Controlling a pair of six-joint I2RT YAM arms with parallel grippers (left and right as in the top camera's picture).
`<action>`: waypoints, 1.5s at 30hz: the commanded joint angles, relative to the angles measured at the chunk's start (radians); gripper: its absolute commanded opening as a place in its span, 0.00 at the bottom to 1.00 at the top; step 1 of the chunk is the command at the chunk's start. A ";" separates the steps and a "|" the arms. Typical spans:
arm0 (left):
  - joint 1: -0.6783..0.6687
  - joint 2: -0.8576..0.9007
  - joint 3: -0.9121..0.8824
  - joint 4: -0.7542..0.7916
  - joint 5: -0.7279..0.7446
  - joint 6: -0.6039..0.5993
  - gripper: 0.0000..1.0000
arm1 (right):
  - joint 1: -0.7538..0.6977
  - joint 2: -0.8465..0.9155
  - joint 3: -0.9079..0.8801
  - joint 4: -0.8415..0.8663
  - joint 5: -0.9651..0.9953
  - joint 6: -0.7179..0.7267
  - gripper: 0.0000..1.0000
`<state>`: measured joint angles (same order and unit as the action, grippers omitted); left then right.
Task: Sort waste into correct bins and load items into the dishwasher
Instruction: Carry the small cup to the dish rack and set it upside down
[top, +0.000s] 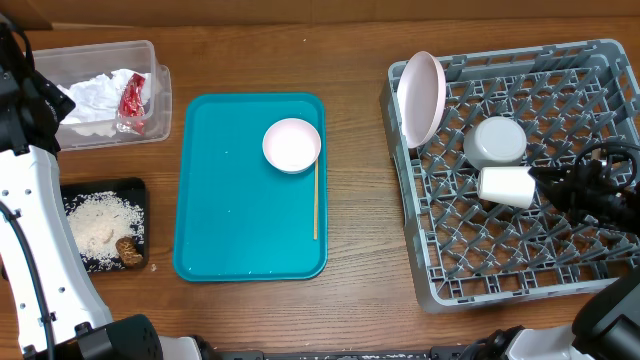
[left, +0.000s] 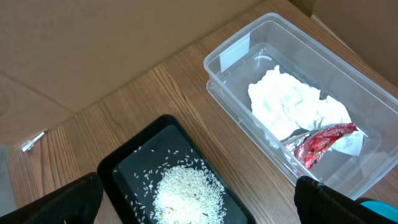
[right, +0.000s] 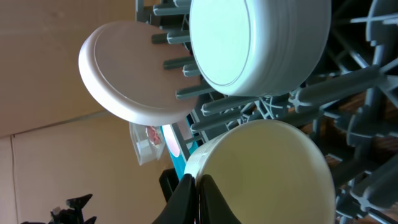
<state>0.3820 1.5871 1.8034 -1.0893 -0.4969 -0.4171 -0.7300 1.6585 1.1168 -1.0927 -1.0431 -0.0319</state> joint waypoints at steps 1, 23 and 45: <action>0.004 0.005 -0.001 0.000 0.003 -0.010 1.00 | -0.013 -0.002 -0.009 0.010 0.164 0.011 0.04; 0.004 0.005 -0.001 0.000 0.003 -0.010 1.00 | -0.040 -0.003 0.183 -0.086 0.530 0.194 0.04; 0.004 0.005 -0.001 0.000 0.003 -0.010 1.00 | 0.260 -0.283 0.203 -0.111 0.706 0.272 0.04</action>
<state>0.3820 1.5871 1.8034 -1.0893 -0.4969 -0.4171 -0.5461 1.3529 1.3224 -1.2003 -0.4534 0.1932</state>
